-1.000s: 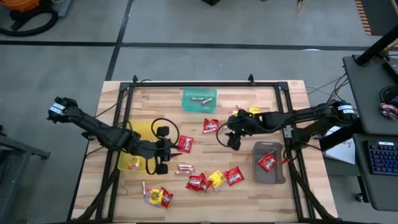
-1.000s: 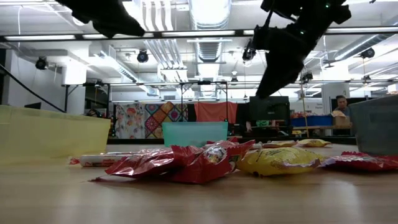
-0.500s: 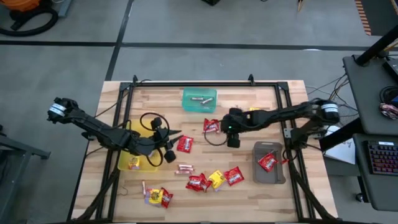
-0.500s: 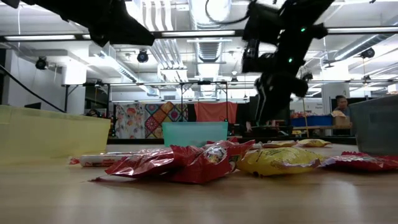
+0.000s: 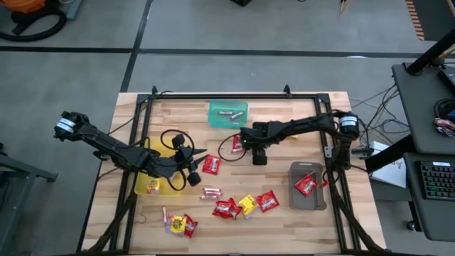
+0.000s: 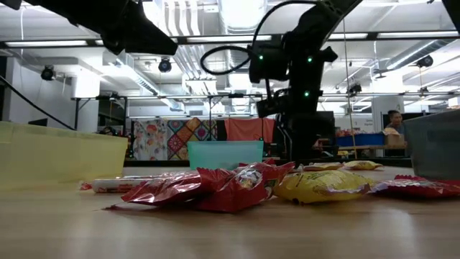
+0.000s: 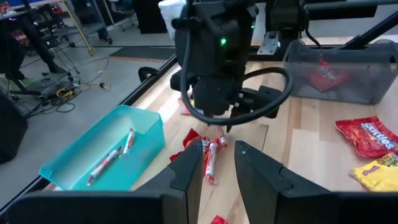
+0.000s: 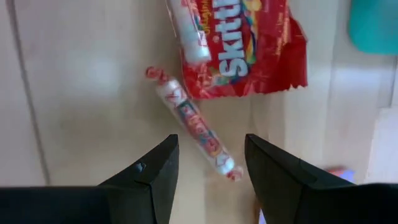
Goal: Sort candy
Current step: Put the white candy into the green bin, then put the red candy into the black bin
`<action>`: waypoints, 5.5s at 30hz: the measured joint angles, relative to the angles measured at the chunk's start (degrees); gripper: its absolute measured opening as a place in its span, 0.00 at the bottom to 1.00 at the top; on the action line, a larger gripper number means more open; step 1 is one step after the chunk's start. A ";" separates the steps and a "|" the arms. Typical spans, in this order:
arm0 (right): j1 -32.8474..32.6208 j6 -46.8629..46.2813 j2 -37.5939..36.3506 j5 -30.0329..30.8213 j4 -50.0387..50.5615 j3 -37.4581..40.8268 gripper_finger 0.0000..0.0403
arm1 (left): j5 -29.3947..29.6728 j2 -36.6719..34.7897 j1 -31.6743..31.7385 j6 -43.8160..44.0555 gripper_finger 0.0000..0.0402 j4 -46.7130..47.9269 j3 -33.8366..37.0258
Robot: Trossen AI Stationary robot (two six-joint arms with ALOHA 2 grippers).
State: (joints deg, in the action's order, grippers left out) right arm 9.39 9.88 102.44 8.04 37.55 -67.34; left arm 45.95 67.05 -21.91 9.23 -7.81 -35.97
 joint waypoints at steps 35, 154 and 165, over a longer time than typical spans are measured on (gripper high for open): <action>-1.67 0.47 -6.45 -16.16 -6.49 2.76 0.02 | -0.63 -1.42 -0.66 6.54 0.19 4.53 0.00; -16.66 -27.95 -36.66 2.53 -13.00 12.84 0.48 | -21.23 37.34 14.58 38.32 0.49 41.01 -24.00; -16.66 -27.80 -36.66 2.53 -13.00 13.01 0.48 | -21.09 38.47 14.86 37.85 0.34 40.22 -24.06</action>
State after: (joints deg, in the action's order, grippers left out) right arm -7.27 -17.92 65.78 10.57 24.55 -54.33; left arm 24.86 105.51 -7.05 47.09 32.40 -60.03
